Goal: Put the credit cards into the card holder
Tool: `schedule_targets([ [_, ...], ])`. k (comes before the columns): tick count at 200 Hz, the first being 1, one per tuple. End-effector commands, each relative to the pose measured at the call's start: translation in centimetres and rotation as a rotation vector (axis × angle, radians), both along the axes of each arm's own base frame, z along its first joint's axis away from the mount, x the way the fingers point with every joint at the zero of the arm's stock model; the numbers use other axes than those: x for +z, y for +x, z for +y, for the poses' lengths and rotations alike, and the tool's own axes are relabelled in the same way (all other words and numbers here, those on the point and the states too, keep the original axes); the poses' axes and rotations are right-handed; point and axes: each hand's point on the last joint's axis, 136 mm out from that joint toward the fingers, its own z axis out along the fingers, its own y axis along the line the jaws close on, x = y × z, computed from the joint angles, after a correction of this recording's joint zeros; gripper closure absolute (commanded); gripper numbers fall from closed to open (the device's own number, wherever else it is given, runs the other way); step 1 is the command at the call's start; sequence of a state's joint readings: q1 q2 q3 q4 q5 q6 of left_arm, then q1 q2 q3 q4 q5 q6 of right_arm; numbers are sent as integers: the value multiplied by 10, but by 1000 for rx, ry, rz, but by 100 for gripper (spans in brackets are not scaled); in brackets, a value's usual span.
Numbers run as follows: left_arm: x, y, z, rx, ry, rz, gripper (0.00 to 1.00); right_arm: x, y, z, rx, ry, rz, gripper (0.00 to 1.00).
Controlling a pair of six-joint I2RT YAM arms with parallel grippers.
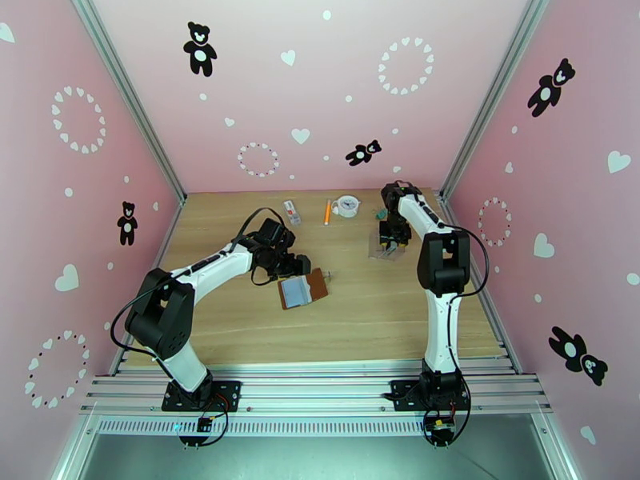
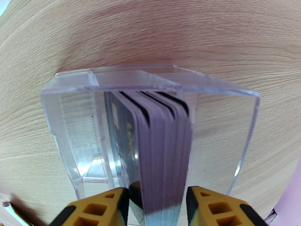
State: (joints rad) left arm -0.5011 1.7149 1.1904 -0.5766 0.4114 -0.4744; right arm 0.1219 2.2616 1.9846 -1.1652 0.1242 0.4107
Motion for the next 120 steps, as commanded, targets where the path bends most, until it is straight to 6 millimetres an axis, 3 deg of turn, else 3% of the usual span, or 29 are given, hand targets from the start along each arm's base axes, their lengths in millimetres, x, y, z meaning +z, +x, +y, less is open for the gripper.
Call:
schedule_targets([
  [1, 7, -3, -1, -14, 1, -14, 20, 15, -8, -15, -9, -56, 4, 56],
  [66, 6, -3, -3, -15, -2, -12, 20, 43, -10, -38, 14, -181, -8, 58],
  [120, 5, -4, -6, -19, 1, -14, 20, 49, -13, -39, 9, -174, -10, 66],
])
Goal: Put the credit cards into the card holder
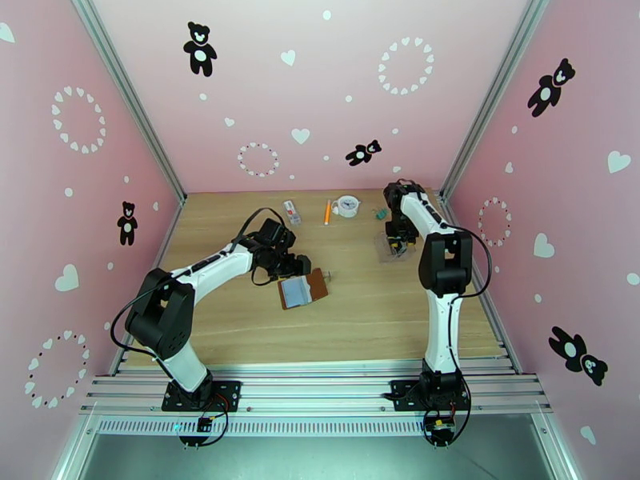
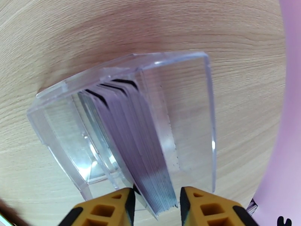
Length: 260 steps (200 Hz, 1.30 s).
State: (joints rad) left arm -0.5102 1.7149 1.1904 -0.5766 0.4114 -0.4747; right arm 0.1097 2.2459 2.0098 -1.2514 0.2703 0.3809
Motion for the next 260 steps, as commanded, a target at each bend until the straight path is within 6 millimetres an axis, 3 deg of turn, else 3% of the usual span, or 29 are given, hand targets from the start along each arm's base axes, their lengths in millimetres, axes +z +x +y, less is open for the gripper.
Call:
schedule_targets([
  [1, 6, -2, -3, -10, 0, -14, 20, 31, -2, -8, 0, -23, -44, 66],
  [91, 7, -5, -3, -5, 0, -20, 20, 36, -2, 0, 3, 24, -62, 89],
  [132, 8, -6, -3, -2, 0, -24, 20, 43, 0, 15, 21, 106, -98, 100],
  [174, 13, -5, -3, 2, 0, -37, 20, 47, -1, 27, 31, 176, -135, 100],
  [220, 37, 0, -4, 20, -28, -84, 20, 81, 0, 46, 50, 285, -276, 100],
  [260, 72, 11, -14, 34, -93, -132, 20, 114, -20, 75, 77, 420, -393, 100],
])
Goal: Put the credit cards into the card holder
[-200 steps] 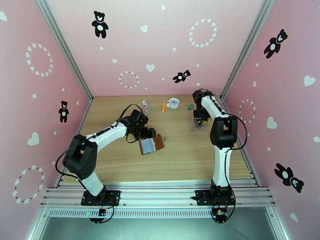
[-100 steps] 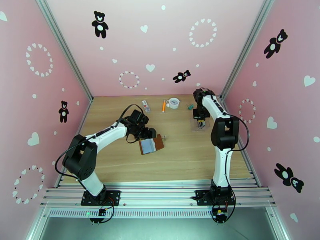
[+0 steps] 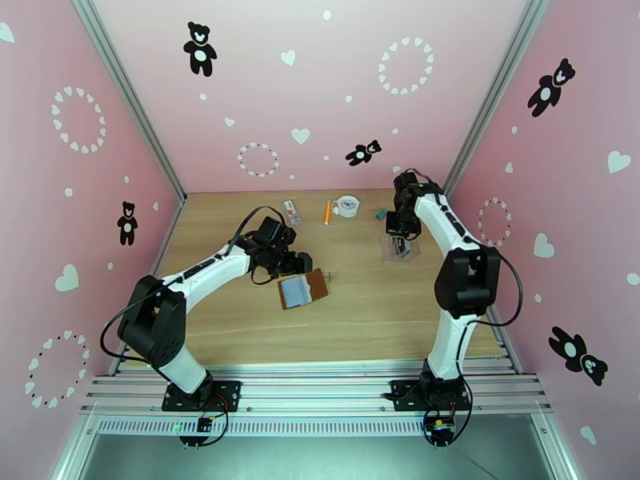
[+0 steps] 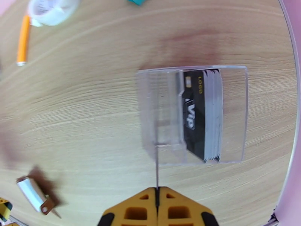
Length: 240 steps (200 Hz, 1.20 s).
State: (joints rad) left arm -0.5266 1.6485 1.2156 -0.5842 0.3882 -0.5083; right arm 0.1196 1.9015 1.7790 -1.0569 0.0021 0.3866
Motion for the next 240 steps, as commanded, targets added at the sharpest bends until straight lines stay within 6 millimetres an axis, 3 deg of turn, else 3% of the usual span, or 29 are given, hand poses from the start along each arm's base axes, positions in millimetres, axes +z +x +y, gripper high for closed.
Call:
schedule_targets([
  [1, 40, 8, -9, 11, -64, -70, 20, 37, -9, 27, 29, 122, -122, 100],
  [34, 72, 15, -18, 13, -171, -100, 21, 66, -28, 58, 69, 284, -234, 100],
  [60, 122, 22, -27, -10, -407, -155, 21, 113, -38, 99, 169, 475, -404, 100],
  [91, 180, 30, -27, -59, -618, -240, 22, 163, -48, 128, 212, 700, -515, 100],
  [109, 200, 28, -29, -107, -665, -270, 22, 184, -54, 141, 237, 816, -549, 100],
  [143, 225, 35, -28, -138, -786, -289, 24, 206, -70, 156, 247, 998, -577, 100],
  [175, 250, 31, -43, -210, -893, -282, 26, 215, -80, 166, 247, 1136, -558, 100],
  [240, 244, 29, -65, -257, -890, -227, 29, 221, -98, 202, 356, 1238, -471, 100],
])
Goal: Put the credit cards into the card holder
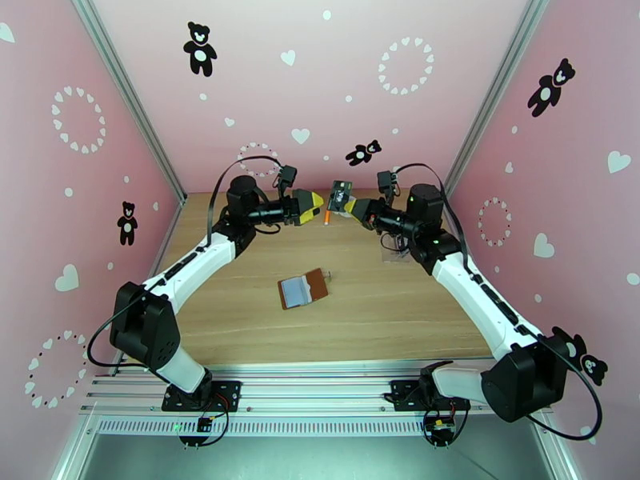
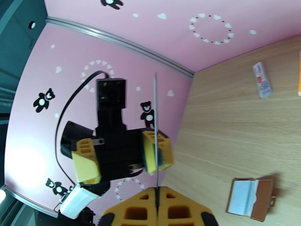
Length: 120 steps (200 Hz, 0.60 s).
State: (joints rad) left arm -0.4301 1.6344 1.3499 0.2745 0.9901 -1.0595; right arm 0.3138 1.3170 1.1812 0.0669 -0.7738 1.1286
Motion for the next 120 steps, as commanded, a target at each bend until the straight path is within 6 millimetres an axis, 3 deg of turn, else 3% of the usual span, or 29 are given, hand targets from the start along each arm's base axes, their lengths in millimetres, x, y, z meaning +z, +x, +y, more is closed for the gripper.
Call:
schedule_targets([
  [1, 10, -5, -7, -43, -13, -16, 29, 13, -12, 16, 82, 48, -24, 100],
  [73, 14, -8, -6, -53, -5, -13, 51, -3, -21, 21, 117, 27, 2, 100],
  [120, 13, -10, -7, -66, -1, -3, 96, 2, -24, 21, 126, 16, -45, 100],
])
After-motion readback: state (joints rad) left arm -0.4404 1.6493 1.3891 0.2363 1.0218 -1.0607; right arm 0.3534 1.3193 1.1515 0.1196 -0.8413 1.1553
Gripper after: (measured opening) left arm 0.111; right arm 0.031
